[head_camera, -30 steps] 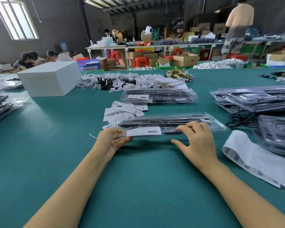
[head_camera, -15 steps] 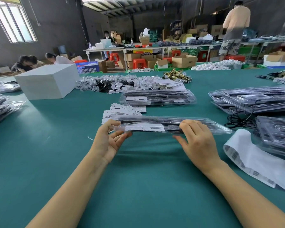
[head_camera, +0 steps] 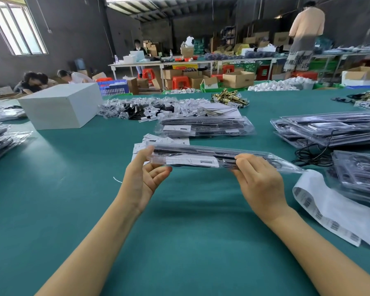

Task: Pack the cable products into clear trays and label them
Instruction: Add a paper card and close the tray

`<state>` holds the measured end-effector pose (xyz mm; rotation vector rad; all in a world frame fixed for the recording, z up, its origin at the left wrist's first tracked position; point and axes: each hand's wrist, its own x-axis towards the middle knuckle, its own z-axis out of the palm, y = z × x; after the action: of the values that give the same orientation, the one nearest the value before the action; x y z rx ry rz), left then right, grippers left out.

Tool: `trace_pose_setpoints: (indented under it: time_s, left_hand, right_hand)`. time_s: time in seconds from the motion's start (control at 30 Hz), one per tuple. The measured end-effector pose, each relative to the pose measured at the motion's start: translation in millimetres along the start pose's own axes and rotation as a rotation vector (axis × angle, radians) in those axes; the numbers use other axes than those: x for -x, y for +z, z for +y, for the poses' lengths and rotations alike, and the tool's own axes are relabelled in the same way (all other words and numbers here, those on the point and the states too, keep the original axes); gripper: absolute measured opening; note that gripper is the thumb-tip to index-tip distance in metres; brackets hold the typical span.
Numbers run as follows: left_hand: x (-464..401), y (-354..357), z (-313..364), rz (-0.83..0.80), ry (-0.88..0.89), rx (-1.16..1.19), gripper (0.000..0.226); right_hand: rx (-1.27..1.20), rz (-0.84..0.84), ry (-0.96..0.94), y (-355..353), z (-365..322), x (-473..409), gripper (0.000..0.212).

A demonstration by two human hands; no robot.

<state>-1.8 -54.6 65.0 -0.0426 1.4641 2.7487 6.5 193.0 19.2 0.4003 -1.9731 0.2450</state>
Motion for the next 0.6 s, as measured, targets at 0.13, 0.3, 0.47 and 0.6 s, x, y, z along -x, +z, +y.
trace_pose_setpoints:
  time_s: [0.13,0.3,0.47,0.6]
  left_hand:
    - [0.1,-2.7,-1.0,-0.06,-0.036,0.002,0.046]
    - [3.7,5.4,-1.7,-0.149,-0.02,0.026,0.04]
    - [10.4,13.8,-7.7,-0.292,0.0,0.078,0.032]
    - [8.2,9.0,-12.2,-0.3,-0.019,0.024,0.019]
  right_hand:
    - [-0.023,-0.042,0.007,1.1,-5.3,2.4,0.022]
    - [-0.048,-0.079,-0.032,1.5,-14.1,-1.6,0.007]
    - [-0.101,-0.023,0.062,-6.0,-6.3,-10.3,0.015]
    - [-0.26,0.12,0.181,-25.5,-2.0,-35.1,0.014]
